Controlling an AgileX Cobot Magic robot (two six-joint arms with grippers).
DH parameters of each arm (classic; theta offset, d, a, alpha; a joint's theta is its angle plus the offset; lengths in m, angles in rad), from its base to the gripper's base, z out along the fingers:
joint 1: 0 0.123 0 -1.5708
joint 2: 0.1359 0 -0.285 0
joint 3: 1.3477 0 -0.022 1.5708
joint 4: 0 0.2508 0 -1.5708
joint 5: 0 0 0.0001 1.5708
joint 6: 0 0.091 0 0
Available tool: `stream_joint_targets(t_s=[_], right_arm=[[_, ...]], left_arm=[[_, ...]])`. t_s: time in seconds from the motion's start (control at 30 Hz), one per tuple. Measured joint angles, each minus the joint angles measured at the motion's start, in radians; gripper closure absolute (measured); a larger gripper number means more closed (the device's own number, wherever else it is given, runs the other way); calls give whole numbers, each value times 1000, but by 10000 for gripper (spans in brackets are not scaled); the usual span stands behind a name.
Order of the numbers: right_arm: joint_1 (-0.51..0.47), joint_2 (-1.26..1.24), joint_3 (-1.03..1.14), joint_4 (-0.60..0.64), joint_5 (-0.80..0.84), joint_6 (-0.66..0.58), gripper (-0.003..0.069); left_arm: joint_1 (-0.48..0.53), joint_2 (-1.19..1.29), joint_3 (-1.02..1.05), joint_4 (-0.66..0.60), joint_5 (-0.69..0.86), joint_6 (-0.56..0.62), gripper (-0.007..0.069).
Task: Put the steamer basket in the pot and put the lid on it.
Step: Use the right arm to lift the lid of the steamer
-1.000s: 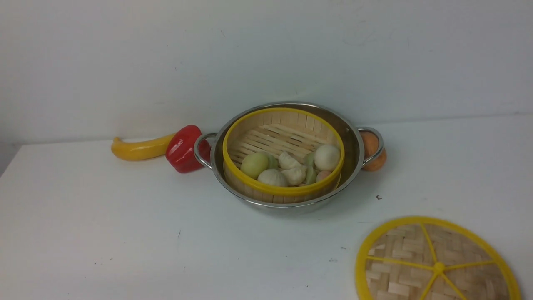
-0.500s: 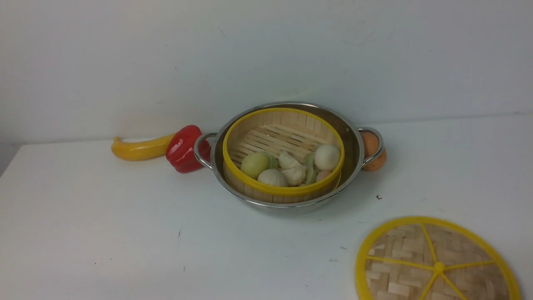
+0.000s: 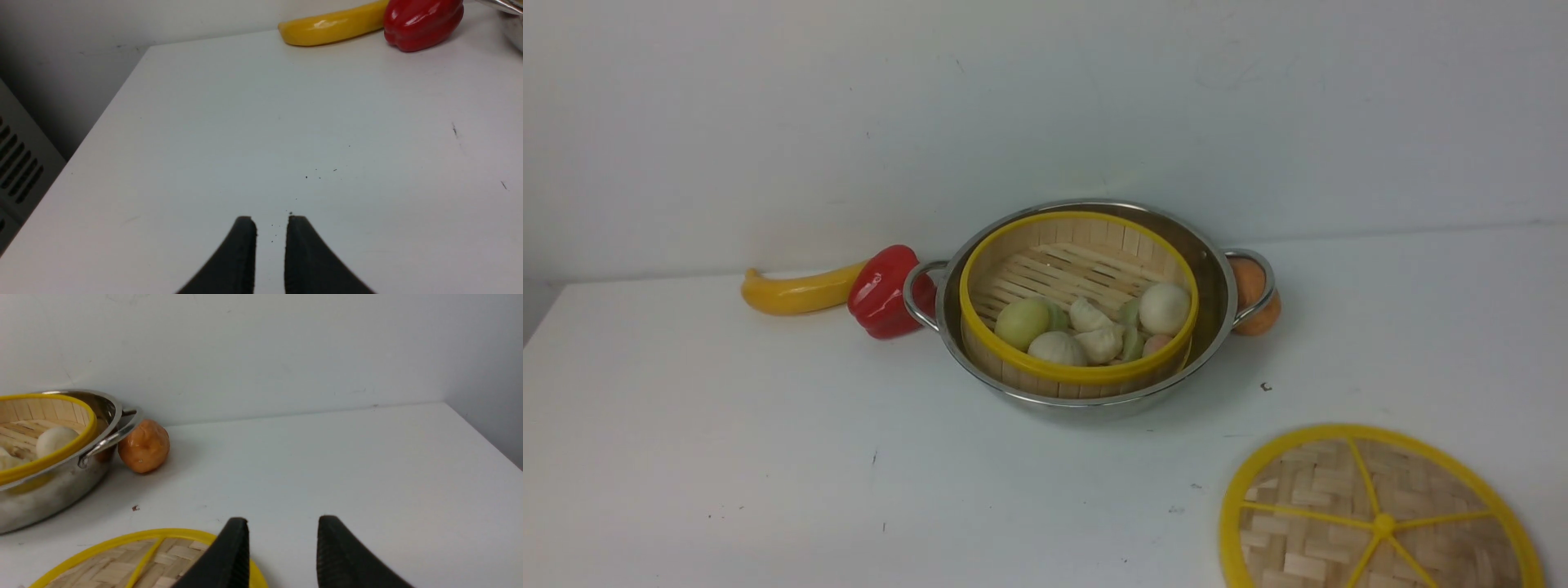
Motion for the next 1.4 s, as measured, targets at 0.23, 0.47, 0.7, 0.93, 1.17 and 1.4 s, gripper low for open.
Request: stream_joint_targets(t_s=[0.23,0.47,0.7,0.93,1.17,1.4], right_arm=[[0,31,-244,115,-69,2,410],[0,225,-534,370,298,-146,410],[0,462,-646,604,633,-326,410],[0,671,-654,771,677,-376,410],[0,949,-787,758,845,-716,410],[0,1193,-947,780,892,-921,410]], left_arm=[[0,0,0,0,0,0,520],[0,0,0,0,0,0,520],[0,0,0,0,0,0,520],[0,0,0,0,0,0,520],[0,0,0,0,0,0,508],[0,0,0,0,0,0,498]])
